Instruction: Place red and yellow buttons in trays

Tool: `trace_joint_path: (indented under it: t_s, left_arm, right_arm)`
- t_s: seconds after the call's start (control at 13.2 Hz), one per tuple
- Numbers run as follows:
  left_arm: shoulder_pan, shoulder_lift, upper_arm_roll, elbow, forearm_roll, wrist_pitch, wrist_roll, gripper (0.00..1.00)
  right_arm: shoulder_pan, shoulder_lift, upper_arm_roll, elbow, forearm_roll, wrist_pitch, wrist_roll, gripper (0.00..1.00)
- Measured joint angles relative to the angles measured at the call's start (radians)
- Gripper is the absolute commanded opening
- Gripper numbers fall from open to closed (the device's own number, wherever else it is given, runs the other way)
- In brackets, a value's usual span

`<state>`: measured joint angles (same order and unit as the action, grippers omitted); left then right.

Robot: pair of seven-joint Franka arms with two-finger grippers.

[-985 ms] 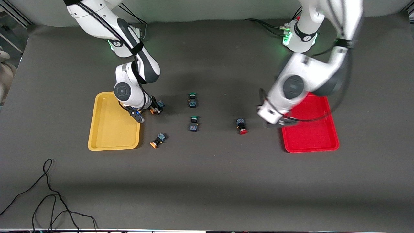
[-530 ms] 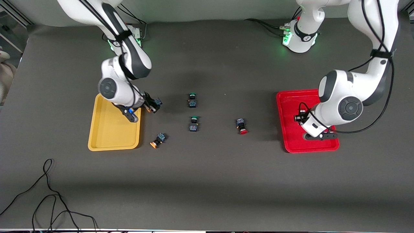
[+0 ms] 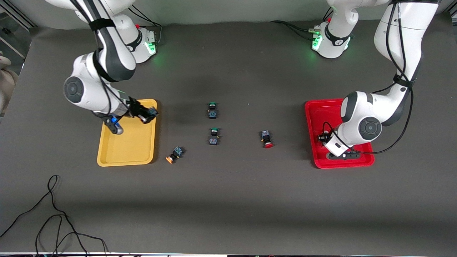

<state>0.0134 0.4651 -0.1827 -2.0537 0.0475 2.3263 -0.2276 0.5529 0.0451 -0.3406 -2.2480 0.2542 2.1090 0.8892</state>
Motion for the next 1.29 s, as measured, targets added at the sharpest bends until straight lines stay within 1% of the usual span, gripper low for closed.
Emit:
trace_joint_path:
  t_s: [0.15,0.3,0.38,0.45,0.61,0.76,0.83,0.98,1.06,1.14,1.21,1.29]
  left_arm:
    - [0.0,-0.019,0.0,0.025,0.002,-0.048,0.0,0.99]
    - [0.0,-0.065,-0.006,0.092,0.001,-0.182,-0.004,0.99]
    - [-0.005,-0.093,-0.012,0.128,0.0,-0.244,-0.02,0.99]
    - [-0.016,-0.117,-0.021,0.154,-0.001,-0.279,-0.061,0.99]
    - [-0.068,-0.132,-0.042,0.177,-0.004,-0.29,-0.181,0.99]
    - [-0.149,-0.123,-0.05,0.188,-0.02,-0.271,-0.307,0.99]
    - [-0.193,-0.113,-0.052,0.2,-0.029,-0.249,-0.372,0.99]
    - [-0.291,-0.073,-0.054,0.244,-0.031,-0.201,-0.509,0.99]
    - [-0.337,-0.04,-0.054,0.27,-0.031,-0.177,-0.562,0.99]
    - [-0.373,-0.002,-0.054,0.291,-0.03,-0.145,-0.596,0.99]
    - [-0.397,0.039,-0.054,0.304,-0.03,-0.111,-0.611,0.99]
    - [-0.408,0.078,-0.053,0.309,-0.027,-0.086,-0.615,0.99]
  right_arm:
    - [0.0,-0.003,-0.05,-0.007,-0.035,-0.01,-0.065,0.15]
    - [0.0,0.001,-0.119,-0.028,-0.04,-0.011,-0.155,0.15]
    - [-0.001,0.009,-0.146,-0.042,-0.041,-0.011,-0.188,0.15]
    - [-0.002,0.025,-0.166,-0.054,-0.042,-0.008,-0.215,0.16]
    - [-0.002,0.08,-0.207,-0.07,-0.043,0.022,-0.289,0.16]
    - [-0.004,0.145,-0.236,-0.078,-0.043,0.066,-0.333,0.17]
    - [-0.004,0.175,-0.238,-0.085,-0.043,0.097,-0.338,0.18]
    - [-0.002,0.232,-0.235,-0.096,-0.038,0.143,-0.339,0.22]
    - [0.0,0.252,-0.234,-0.096,-0.031,0.151,-0.341,0.26]
    - [0.002,0.264,-0.233,-0.096,-0.015,0.152,-0.353,0.52]
    - [0.002,0.27,-0.233,-0.096,0.012,0.152,-0.371,0.99]
    - [0.002,0.274,-0.233,-0.095,0.035,0.152,-0.391,1.0]
